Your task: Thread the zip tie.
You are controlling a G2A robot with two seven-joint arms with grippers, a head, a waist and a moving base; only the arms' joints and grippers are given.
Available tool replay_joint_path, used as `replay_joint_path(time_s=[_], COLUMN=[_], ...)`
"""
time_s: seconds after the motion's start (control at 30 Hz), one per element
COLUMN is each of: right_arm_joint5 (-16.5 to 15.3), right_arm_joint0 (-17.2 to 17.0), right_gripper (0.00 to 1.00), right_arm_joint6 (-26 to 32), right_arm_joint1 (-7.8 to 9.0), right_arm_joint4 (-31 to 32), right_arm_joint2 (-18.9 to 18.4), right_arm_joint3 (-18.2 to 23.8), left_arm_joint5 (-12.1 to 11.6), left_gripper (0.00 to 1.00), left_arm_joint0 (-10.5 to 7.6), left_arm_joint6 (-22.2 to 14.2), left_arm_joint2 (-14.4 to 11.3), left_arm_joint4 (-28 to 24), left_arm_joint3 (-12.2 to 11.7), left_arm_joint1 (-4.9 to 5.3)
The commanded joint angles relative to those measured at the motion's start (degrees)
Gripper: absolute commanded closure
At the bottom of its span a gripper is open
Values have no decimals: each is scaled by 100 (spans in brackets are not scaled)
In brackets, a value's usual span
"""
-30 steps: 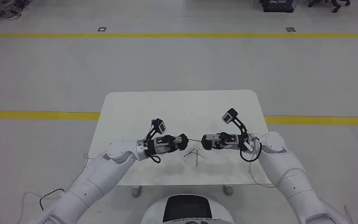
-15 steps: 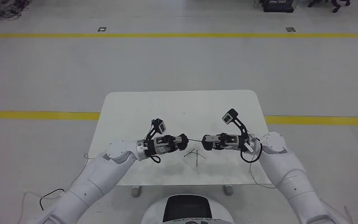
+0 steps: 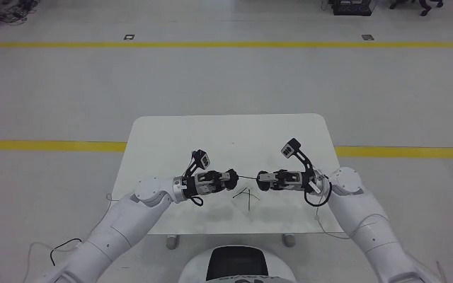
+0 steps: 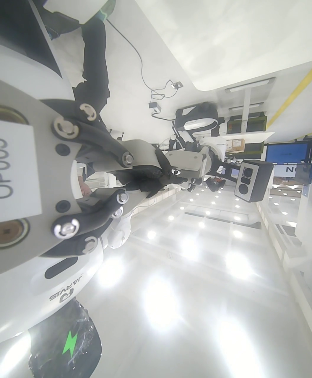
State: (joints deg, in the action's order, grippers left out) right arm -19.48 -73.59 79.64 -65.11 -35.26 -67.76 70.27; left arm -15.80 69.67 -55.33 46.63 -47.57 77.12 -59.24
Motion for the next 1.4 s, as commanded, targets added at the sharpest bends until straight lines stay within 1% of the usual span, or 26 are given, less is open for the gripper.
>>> replay_joint_path(time_s=[0.0,0.23,0.37,0.67,0.93,0.97,1.23,1.3,1.37], right_arm_joint5=[0,0,0,0,0,0,0,0,0], right_arm_joint0=[-5,-26,-35,-27,-14,-13,-2,3,6], right_gripper=[85,84,87,87,89,91,95,99,100], right_arm_joint6=[0,0,0,0,0,0,0,0,0], right_arm_joint1=[1,1,1,-9,-13,-14,-18,-19,-21], right_arm_joint4=[3,-10,-4,21,24,27,37,33,32], right_arm_joint2=[-4,-37,-63,-69,-58,-57,-46,-42,-38], right_arm_joint3=[0,2,-6,-28,-41,-43,-70,-82,-92], left_arm_joint5=[0,0,0,0,0,0,0,0,0], left_gripper=[100,100,100,100,100,100,100,100,100], left_arm_joint0=[0,0,0,0,0,0,0,0,0], left_arm_joint6=[0,0,0,0,0,0,0,0,0], left_arm_joint2=[0,0,0,0,0,0,0,0,0], left_arm_joint4=[0,0,0,0,0,0,0,0,0], left_arm_joint3=[0,0,0,0,0,0,0,0,0], left_arm_joint1=[0,0,0,0,0,0,0,0,0])
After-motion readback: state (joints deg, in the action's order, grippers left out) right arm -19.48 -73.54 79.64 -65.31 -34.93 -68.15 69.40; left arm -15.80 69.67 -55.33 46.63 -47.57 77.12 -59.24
